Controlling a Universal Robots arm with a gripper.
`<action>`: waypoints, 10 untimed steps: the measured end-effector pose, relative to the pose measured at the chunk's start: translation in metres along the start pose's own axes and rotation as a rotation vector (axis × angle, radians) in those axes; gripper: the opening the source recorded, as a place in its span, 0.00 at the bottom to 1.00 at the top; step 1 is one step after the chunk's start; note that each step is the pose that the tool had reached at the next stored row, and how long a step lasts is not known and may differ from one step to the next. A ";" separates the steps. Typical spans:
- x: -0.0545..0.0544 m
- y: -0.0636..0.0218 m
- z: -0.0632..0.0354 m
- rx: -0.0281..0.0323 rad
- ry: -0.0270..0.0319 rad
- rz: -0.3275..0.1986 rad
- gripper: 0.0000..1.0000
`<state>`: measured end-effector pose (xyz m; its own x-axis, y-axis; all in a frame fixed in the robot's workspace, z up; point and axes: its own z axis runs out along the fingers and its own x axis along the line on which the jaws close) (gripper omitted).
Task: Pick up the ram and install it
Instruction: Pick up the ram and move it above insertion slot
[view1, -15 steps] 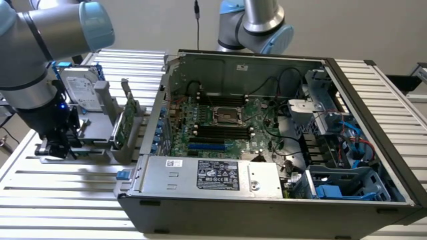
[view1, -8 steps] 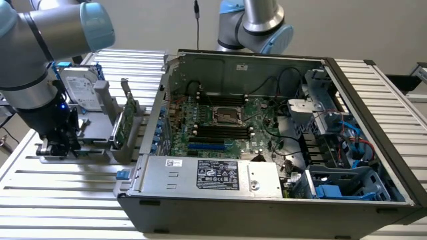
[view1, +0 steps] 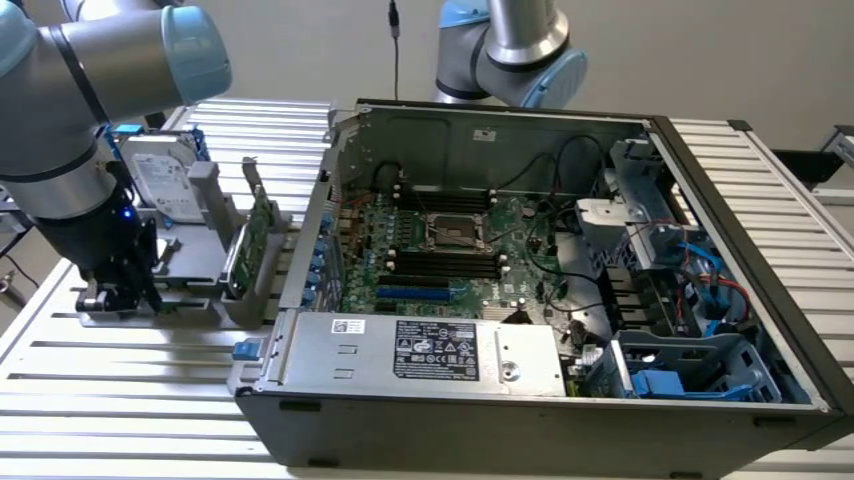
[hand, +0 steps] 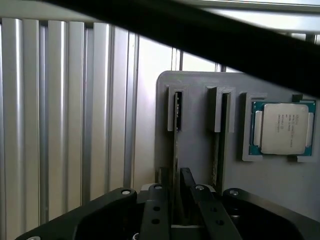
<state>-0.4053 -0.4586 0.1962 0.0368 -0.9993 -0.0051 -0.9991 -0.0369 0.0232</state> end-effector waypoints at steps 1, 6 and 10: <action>0.000 0.0000 -0.0001 -0.0001 0.0000 0.001 0.18; 0.000 -0.0001 0.0000 -0.0003 -0.0002 0.007 0.14; 0.000 -0.0003 0.0000 -0.0006 -0.0004 0.021 0.14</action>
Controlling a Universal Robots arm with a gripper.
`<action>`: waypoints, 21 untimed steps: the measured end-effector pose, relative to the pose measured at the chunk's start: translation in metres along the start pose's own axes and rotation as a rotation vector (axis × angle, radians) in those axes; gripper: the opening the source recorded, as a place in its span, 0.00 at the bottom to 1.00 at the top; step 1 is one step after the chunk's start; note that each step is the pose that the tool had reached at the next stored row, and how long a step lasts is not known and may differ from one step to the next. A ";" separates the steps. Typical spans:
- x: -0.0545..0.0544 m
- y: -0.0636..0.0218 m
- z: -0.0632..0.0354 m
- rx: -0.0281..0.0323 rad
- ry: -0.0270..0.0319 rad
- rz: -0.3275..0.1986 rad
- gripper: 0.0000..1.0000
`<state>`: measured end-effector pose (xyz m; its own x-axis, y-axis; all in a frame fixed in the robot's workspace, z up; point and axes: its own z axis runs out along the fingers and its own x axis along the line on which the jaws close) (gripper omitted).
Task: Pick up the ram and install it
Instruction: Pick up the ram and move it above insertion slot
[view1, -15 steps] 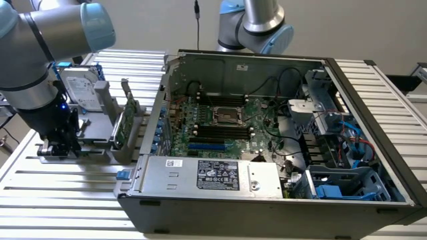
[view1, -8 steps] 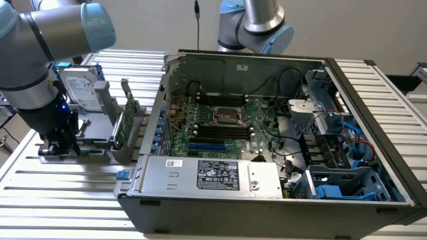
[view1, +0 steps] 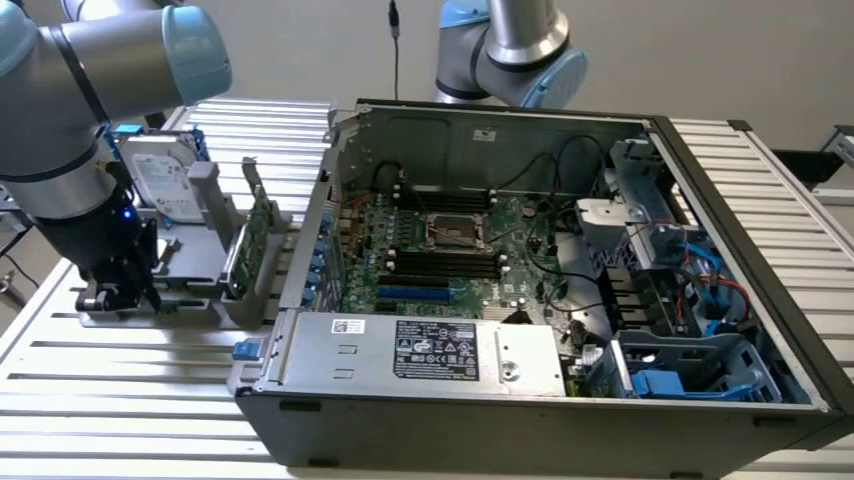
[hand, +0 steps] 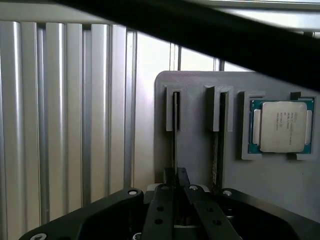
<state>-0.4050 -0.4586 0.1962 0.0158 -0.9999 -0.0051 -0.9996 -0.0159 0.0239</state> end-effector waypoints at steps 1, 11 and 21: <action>0.000 0.0000 0.0000 0.0000 -0.0002 0.004 0.14; 0.000 -0.0001 0.0000 -0.0008 -0.0006 0.023 0.14; 0.000 -0.0001 -0.0017 -0.0008 -0.0006 0.023 0.14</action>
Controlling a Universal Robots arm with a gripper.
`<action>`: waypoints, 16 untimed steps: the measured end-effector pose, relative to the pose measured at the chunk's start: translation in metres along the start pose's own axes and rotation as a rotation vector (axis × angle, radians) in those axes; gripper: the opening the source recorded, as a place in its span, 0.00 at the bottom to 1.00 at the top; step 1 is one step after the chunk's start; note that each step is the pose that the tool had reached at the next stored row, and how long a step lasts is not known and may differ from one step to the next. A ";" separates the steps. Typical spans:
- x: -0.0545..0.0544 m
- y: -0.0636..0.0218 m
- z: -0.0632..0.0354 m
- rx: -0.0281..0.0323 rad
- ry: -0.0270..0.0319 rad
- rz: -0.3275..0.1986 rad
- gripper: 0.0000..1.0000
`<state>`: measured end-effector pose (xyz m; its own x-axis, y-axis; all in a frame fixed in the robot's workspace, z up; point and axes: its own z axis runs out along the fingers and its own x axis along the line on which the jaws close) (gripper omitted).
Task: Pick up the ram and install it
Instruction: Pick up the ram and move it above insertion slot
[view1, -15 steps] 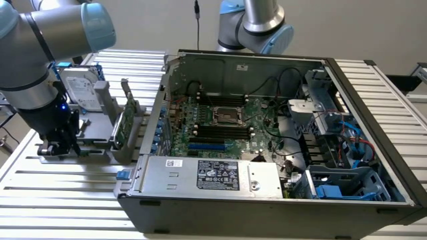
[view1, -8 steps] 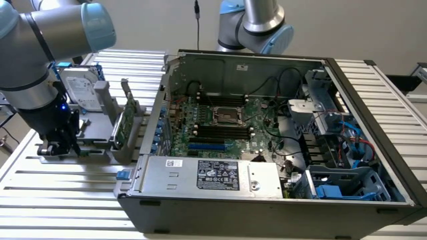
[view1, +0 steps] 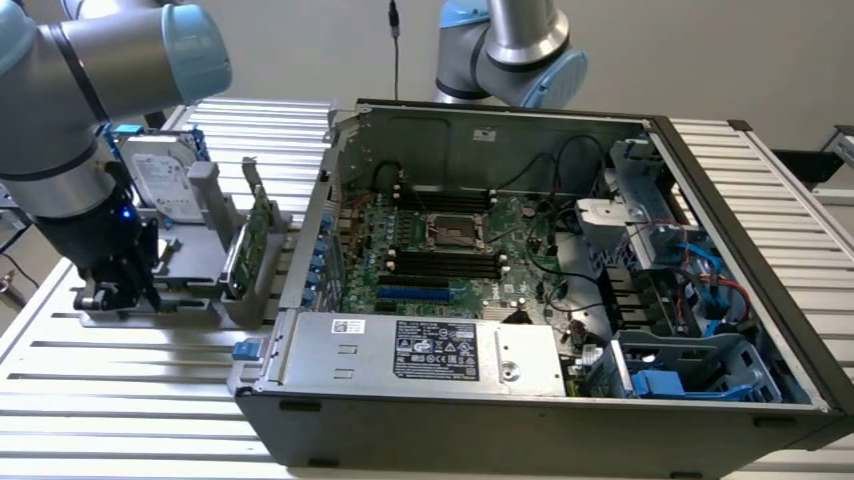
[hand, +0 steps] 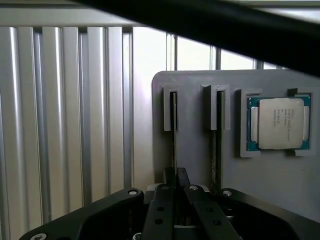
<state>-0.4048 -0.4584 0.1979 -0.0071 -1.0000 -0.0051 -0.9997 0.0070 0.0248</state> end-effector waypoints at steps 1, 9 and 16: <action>0.000 0.0000 -0.0004 0.0000 -0.0001 0.000 0.14; 0.000 0.0003 -0.0095 0.0000 0.0000 0.000 0.14; 0.000 0.0006 -0.0282 0.0000 0.0000 0.000 0.14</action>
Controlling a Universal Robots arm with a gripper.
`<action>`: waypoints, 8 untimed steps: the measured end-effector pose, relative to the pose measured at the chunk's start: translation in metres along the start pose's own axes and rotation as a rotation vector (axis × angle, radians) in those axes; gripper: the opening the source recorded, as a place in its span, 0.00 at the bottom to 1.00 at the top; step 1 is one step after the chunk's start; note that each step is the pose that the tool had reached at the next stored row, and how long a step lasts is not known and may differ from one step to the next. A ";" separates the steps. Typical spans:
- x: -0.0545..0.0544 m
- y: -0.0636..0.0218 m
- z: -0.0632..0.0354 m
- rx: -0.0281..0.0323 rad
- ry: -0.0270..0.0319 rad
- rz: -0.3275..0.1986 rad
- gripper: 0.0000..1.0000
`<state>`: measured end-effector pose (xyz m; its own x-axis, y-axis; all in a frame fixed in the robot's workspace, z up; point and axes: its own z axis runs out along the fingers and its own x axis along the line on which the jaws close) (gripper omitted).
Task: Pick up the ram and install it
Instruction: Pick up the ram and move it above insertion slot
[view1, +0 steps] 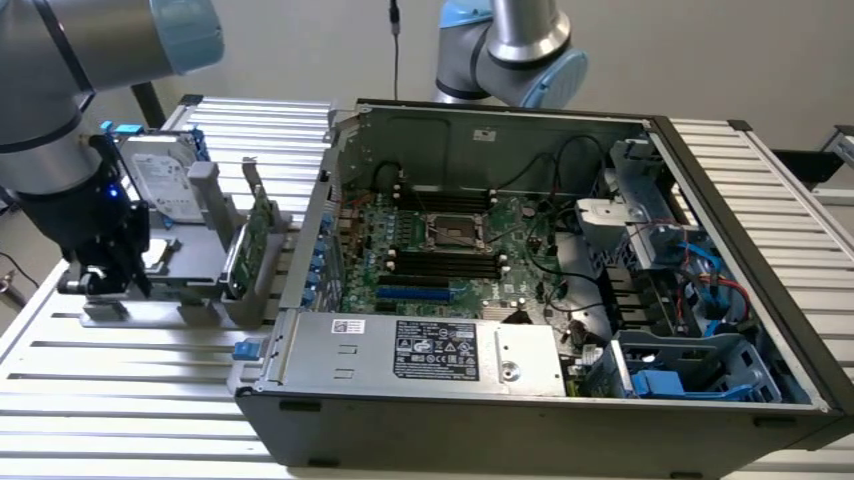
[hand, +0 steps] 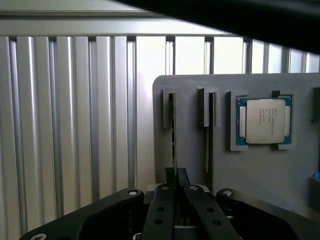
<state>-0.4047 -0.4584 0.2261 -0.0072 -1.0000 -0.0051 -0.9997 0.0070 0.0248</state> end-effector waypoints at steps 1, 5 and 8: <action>0.000 0.0000 -0.0029 0.0000 0.0000 0.000 0.14; 0.000 -0.0011 -0.0147 0.0000 0.0000 0.000 0.14; 0.000 -0.0035 -0.0264 -0.0002 0.0001 0.000 0.14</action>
<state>-0.4006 -0.4584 0.2524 -0.0071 -1.0000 -0.0051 -0.9997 0.0070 0.0251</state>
